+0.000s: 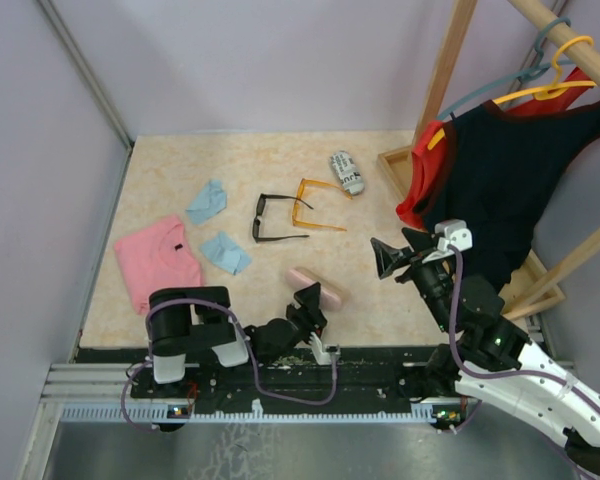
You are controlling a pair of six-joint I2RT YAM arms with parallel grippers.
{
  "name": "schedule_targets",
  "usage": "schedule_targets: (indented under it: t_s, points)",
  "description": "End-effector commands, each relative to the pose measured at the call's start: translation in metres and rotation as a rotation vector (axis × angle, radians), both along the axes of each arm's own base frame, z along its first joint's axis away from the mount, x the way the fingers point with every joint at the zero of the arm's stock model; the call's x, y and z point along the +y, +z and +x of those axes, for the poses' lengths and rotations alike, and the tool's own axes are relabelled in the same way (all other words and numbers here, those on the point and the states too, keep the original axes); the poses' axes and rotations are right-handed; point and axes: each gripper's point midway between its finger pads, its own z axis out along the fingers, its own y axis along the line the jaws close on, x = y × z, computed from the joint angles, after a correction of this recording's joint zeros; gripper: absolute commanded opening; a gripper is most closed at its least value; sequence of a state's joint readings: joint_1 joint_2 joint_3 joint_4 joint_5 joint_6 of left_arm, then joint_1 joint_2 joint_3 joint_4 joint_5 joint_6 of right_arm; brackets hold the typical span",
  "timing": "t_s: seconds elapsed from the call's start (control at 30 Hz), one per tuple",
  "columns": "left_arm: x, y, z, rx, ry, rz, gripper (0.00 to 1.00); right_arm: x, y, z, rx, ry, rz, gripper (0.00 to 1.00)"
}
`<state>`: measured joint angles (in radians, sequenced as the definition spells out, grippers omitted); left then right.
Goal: Organize the sunglasses
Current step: Place the sunglasses case at the center of the board.
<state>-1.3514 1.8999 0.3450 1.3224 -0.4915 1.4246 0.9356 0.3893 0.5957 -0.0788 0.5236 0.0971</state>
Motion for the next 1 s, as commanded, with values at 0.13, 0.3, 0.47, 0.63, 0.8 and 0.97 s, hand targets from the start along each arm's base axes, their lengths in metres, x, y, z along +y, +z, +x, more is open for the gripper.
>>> schedule_targets:
  t_s: [0.13, 0.3, 0.47, 0.63, 0.8, 0.97]
  points:
    - [0.005, -0.001, -0.009, -0.002, 0.005, -0.027, 0.87, 0.003, 0.016, -0.005, -0.022, 0.034, 0.023, 0.70]
    - [0.005, -0.002, -0.014, 0.004, 0.004, -0.038, 0.95, 0.002, 0.014, -0.006, -0.015, 0.034, 0.013, 0.70]
    - [0.006, 0.002, -0.022, 0.018, 0.008, -0.067, 0.98, 0.001, 0.015, -0.006, -0.015, 0.034, 0.009, 0.70]
    - [0.013, 0.002, -0.035, 0.047, 0.017, -0.086, 0.98, 0.001, 0.013, -0.006, -0.006, 0.032, 0.003, 0.70]
    - [0.018, -0.005, -0.052, 0.110, 0.026, -0.098, 0.98, 0.001, 0.008, -0.006, 0.013, 0.031, -0.002, 0.70]
    - [0.017, -0.018, -0.069, 0.262, 0.036, -0.094, 0.98, 0.002, 0.002, -0.007, 0.036, 0.034, -0.013, 0.70]
